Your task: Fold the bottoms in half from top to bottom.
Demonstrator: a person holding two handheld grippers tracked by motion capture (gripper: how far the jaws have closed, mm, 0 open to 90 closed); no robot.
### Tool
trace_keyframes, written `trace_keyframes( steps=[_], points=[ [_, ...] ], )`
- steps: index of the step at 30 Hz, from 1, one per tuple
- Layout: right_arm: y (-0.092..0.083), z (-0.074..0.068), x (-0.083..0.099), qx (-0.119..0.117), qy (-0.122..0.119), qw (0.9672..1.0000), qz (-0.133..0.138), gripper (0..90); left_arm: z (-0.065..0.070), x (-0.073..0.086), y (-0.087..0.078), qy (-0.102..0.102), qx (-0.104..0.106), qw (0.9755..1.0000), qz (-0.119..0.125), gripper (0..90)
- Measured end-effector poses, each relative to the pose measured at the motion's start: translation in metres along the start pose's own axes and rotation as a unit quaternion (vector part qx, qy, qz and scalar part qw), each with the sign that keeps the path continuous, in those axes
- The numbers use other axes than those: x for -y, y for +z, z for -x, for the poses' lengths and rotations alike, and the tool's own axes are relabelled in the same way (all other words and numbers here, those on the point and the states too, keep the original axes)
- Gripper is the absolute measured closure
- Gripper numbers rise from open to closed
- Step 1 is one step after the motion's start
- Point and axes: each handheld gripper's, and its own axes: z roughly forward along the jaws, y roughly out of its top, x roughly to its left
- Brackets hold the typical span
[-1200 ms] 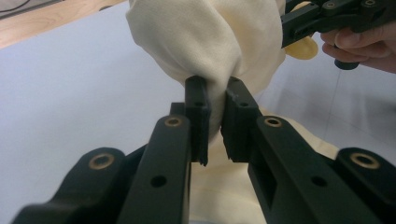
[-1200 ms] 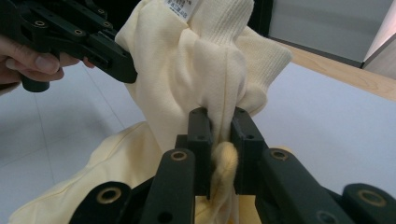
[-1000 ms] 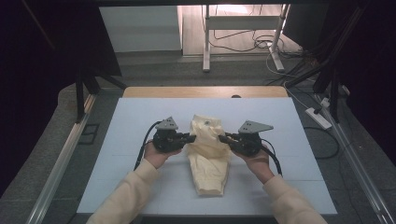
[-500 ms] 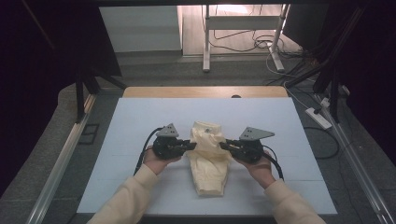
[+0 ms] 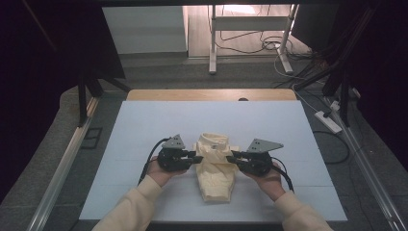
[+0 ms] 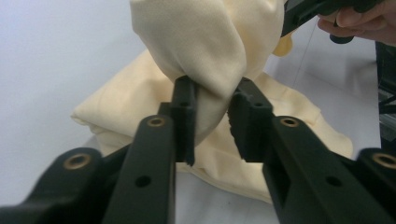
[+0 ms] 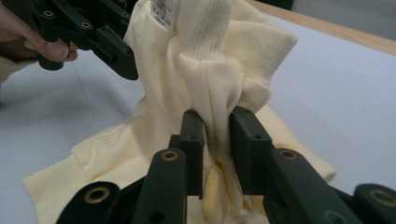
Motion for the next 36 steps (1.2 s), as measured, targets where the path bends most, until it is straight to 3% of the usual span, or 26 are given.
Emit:
trace_keyframes(
  steps=[11, 18, 22, 29, 36],
  points=[
    [-0.006, -0.011, 0.010, -0.025, -0.002, 0.9997, -0.007, 64.3, 0.008, 0.014, -0.002, -0.012, 0.009, 0.9998, -0.011, 62.0],
    [-0.011, -0.017, 0.012, -0.033, 0.002, 0.9992, -0.022, 47.2, 0.013, 0.017, -0.013, -0.022, -0.004, 0.9997, -0.004, 39.0],
    [-0.025, -0.020, 0.011, -0.029, 0.009, 0.9995, -0.003, 41.7, 0.010, 0.020, -0.030, -0.041, -0.006, 0.9990, 0.018, 33.7],
    [-0.038, -0.017, 0.007, -0.023, 0.020, 0.9994, 0.015, 39.9, 0.008, 0.018, -0.034, -0.044, -0.021, 0.9984, 0.030, 32.9],
    [-0.033, -0.020, -0.003, -0.030, 0.020, 0.9992, 0.017, 43.9, 0.003, 0.011, -0.031, -0.046, -0.035, 0.9977, 0.035, 31.8]
  ],
)
